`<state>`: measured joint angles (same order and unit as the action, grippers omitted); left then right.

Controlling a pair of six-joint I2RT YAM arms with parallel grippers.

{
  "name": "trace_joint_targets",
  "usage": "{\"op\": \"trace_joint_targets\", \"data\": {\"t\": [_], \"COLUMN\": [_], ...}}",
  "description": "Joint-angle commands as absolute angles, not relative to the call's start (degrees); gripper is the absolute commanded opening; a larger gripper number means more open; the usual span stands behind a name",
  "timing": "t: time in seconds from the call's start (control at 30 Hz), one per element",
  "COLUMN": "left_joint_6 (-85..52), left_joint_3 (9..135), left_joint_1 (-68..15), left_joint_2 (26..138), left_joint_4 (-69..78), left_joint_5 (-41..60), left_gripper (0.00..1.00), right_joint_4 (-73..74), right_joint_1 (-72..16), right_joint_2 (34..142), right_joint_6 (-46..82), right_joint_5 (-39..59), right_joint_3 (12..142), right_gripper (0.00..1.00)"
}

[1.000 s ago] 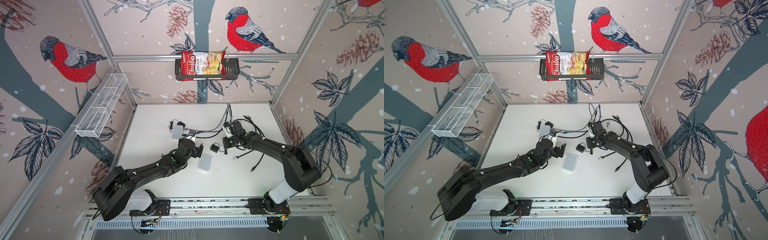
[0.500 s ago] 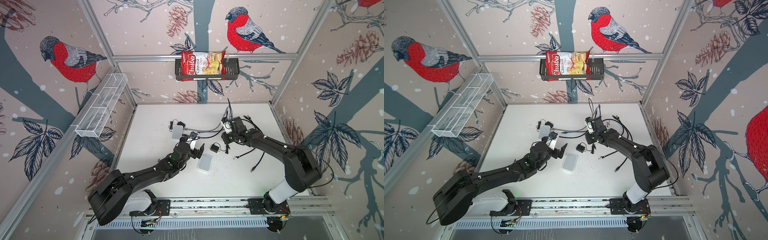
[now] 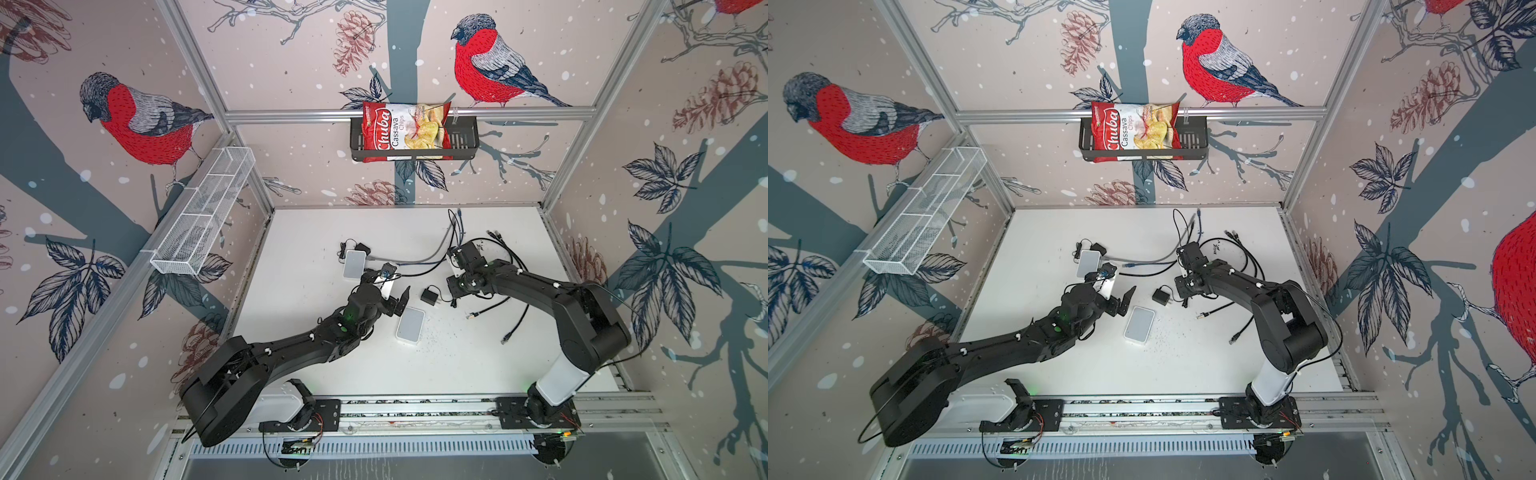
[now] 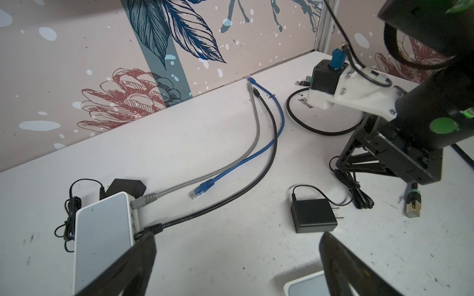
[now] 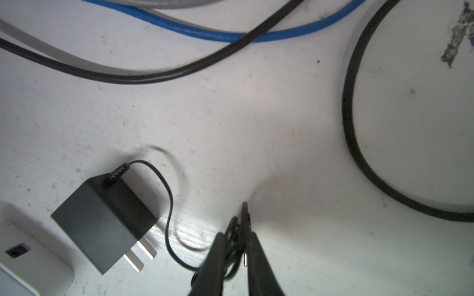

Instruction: Insert the plug into the switch port

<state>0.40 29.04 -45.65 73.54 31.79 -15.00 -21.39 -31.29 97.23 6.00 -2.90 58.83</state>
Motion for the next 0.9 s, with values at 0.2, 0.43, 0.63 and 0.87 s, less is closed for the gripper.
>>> {"op": "trace_joint_targets", "data": {"t": [0.2,0.43,0.63,0.87], "left_joint_6": [3.21,8.24,11.68,15.47], "left_joint_3": [26.61,23.54,25.37,28.73], "left_joint_1": [-45.44,-45.35,-44.82,-43.95], "left_joint_2": [71.96,70.33,73.01,78.59], "left_joint_4": [38.06,43.91,43.9,43.22], "left_joint_5": [-14.18,-10.99,-5.71,-2.82], "left_gripper": [0.97,0.96,0.94,0.88], "right_joint_4": [-15.59,-12.76,-12.46,-21.47], "right_joint_1": [-31.4,-31.51,-32.31,-33.74], "right_joint_2": [94.88,91.34,91.67,97.14], "right_joint_6": [-0.47,-14.13,-25.06,-34.14], "right_joint_5": [1.26,22.35,35.54,39.05], "right_joint_3": [57.73,58.35,61.16,69.58], "right_gripper": [0.01,0.01,0.01,0.02]}}
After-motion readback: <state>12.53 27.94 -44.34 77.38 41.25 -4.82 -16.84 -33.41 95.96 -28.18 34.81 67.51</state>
